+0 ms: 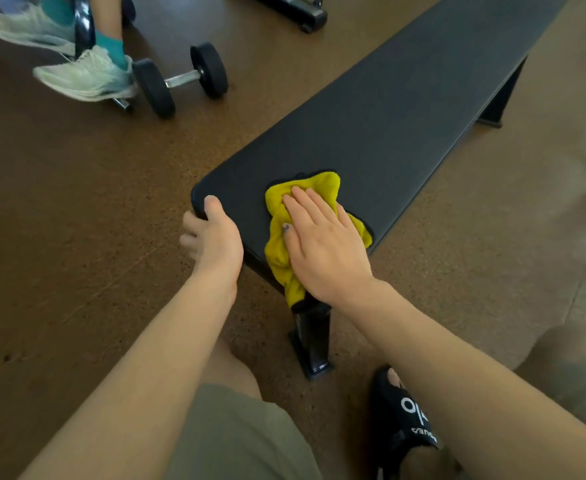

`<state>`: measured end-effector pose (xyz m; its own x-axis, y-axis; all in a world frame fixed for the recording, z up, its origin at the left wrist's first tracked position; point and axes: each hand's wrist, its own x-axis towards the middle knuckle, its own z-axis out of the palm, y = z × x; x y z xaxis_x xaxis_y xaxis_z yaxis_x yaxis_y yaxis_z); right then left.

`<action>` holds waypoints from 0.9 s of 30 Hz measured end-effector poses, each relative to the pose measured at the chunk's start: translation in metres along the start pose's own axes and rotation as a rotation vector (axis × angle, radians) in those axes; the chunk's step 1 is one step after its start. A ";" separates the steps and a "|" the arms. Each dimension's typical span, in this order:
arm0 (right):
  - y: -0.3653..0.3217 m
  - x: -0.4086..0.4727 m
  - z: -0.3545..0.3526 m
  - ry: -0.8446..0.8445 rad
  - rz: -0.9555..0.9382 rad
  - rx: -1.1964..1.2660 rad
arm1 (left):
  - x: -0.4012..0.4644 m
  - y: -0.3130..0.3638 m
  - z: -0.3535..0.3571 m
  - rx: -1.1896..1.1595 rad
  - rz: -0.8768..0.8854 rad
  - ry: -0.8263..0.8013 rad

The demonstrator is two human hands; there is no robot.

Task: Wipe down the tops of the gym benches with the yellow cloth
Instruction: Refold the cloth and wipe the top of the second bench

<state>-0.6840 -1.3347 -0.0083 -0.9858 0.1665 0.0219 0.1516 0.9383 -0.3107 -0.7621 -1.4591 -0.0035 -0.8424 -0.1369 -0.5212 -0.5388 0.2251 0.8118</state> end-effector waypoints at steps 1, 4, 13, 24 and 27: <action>0.000 0.007 -0.001 -0.004 0.017 0.030 | -0.011 0.004 0.000 0.128 0.131 0.063; 0.007 0.009 -0.016 0.016 0.056 0.380 | -0.040 0.013 0.002 0.521 0.708 0.150; 0.125 0.031 -0.052 0.403 0.619 0.724 | -0.052 -0.010 0.053 1.302 0.978 -0.111; 0.201 0.107 -0.038 0.211 0.501 0.145 | -0.049 0.011 0.131 1.314 0.992 -0.118; 0.246 0.124 -0.063 0.298 0.485 0.098 | -0.024 0.033 0.181 1.316 0.985 -0.070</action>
<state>-0.7642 -1.0638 -0.0226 -0.7404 0.6619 0.1171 0.5596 0.7035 -0.4381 -0.7586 -1.2738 -0.0114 -0.8150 0.5793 -0.0111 0.5774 0.8136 0.0684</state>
